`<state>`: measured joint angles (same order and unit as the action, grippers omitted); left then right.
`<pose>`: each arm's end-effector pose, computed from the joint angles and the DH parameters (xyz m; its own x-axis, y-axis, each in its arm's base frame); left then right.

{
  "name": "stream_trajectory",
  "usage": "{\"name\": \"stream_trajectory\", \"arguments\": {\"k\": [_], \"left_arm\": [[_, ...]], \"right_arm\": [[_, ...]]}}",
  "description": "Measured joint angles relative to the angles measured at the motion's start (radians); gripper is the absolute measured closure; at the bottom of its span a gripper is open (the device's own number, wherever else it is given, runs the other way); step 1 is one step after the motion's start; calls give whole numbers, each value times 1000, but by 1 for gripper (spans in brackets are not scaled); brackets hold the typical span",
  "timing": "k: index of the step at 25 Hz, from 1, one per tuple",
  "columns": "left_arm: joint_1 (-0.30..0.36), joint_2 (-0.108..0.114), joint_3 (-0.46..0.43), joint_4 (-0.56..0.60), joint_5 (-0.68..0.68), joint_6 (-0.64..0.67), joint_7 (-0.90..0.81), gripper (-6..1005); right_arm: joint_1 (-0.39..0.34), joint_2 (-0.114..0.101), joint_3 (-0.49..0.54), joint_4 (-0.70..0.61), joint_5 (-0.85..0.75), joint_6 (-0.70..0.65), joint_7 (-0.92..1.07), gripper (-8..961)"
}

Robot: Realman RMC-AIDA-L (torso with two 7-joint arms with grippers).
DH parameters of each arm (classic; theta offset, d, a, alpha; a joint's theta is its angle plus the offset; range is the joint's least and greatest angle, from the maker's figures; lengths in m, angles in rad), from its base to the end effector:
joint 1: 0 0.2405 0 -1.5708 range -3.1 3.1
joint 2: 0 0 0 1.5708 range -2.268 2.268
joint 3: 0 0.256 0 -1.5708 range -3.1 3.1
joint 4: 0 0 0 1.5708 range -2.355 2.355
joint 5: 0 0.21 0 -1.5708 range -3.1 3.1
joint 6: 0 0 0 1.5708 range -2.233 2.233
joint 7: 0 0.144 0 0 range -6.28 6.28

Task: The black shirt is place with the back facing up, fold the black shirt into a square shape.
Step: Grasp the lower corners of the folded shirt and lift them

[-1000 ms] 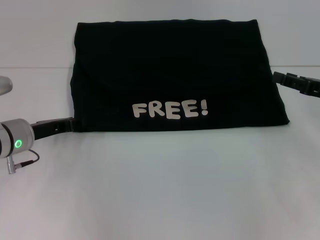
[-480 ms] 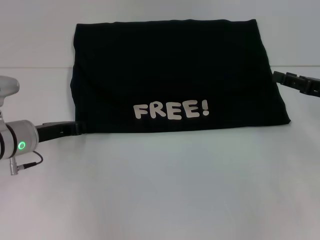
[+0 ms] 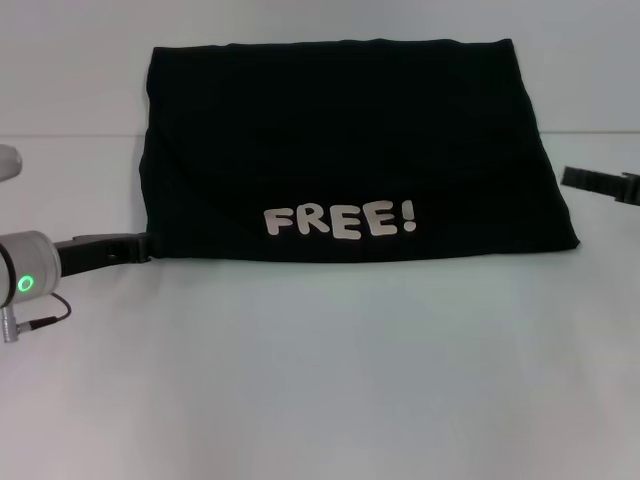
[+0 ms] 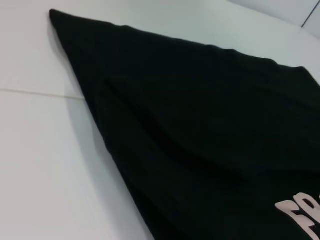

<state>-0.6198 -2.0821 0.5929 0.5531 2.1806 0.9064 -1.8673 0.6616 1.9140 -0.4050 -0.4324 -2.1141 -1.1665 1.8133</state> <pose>-0.3216 0.3940 0.0024 0.4686 0.6743 0.5707 0.8792 -0.2933 -0.3754 0.3156 0.4026 0.0641 0.4050 -0.6201 -0.6719 -0.9072 -0.3641 -0.2108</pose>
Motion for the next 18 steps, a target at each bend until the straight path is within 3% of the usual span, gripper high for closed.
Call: {"name": "stream_trajectory", "arguments": {"k": [4, 9, 13, 18], "left_arm": [[-2, 4, -1, 4, 19, 7, -1, 992], [-8, 5, 3, 3, 23, 5, 5, 991], [-9, 5, 5, 1, 23, 2, 5, 990], [-9, 5, 5, -1, 23, 0, 1, 989]], "right_arm": [[5, -16, -57, -48, -107, 36, 136, 347], [20, -16, -115, -94, -202, 71, 239, 346], [39, -4, -160, -78, -207, 112, 239, 346], [69, 28, -237, -43, -208, 209, 234, 347]]}}
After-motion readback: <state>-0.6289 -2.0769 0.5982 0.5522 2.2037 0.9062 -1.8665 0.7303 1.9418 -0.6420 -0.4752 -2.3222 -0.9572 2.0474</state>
